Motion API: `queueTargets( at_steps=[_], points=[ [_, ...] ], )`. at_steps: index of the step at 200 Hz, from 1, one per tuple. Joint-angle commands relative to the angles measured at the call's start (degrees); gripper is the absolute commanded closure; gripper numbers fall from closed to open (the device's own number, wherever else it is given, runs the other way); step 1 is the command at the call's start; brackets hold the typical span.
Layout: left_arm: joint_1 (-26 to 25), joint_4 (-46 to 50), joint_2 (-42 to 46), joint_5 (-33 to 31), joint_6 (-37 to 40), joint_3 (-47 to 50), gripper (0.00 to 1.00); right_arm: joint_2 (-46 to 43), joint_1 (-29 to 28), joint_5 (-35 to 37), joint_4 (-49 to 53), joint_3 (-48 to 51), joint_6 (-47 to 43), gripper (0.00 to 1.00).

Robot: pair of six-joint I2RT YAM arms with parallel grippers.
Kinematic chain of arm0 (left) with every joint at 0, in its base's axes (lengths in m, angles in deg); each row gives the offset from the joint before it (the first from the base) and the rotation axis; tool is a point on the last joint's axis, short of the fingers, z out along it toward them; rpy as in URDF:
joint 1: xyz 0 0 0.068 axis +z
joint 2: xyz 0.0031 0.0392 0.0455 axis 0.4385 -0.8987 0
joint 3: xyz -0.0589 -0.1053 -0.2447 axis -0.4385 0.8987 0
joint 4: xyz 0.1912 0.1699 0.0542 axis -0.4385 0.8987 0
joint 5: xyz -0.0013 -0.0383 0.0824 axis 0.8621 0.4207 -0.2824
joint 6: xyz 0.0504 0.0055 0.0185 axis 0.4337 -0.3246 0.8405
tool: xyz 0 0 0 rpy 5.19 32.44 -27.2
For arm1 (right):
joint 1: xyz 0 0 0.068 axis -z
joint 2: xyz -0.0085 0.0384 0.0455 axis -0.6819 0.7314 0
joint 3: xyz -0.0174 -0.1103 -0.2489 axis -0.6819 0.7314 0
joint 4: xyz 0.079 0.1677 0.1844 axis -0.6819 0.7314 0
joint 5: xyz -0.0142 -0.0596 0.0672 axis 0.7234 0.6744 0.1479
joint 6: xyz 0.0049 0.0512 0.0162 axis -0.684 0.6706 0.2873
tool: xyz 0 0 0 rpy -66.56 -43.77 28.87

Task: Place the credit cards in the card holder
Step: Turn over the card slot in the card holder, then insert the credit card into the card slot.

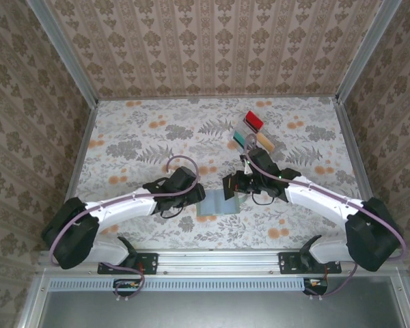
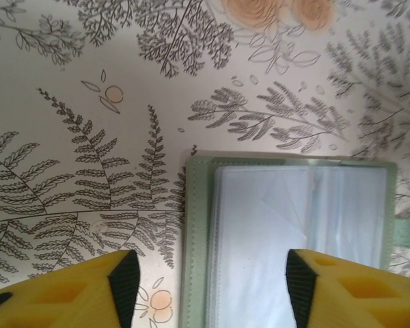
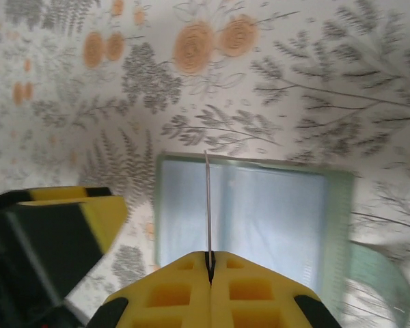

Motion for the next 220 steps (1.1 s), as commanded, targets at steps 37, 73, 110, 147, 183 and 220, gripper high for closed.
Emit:
queueTargets(
  at_steps=[37, 73, 110, 147, 183, 220],
  points=[
    [0.8, -0.4, -3.9, 3.2, -0.5, -0.4, 0.43, 7.5, -2.2, -5.2, -13.0, 5.6, 6.6, 0.98],
    [0.7, -1.0, -5.5, 4.3, 0.0, -0.5, 0.47, 10.7, -2.4, -6.2, -18.3, 8.8, 7.8, 0.99],
    [0.7, -1.7, -7.2, 4.9, -0.3, 0.0, 0.55, 13.0, -2.5, -7.9, -25.5, 11.3, 9.7, 0.99],
    [0.4, -1.7, -8.3, 4.9, -0.2, 0.1, 0.62, 13.0, -2.6, -8.4, -27.7, 11.6, 9.1, 0.99],
    [0.2, -1.6, -8.5, 4.3, -0.2, 0.0, 0.63, 12.3, -2.7, -7.4, -26.9, 11.5, 8.3, 0.99],
    [0.1, -0.8, -8.7, 4.0, 0.3, -0.7, 0.63, 10.6, -2.7, -5.6, -26.8, 12.2, 7.9, 1.00]
  ],
)
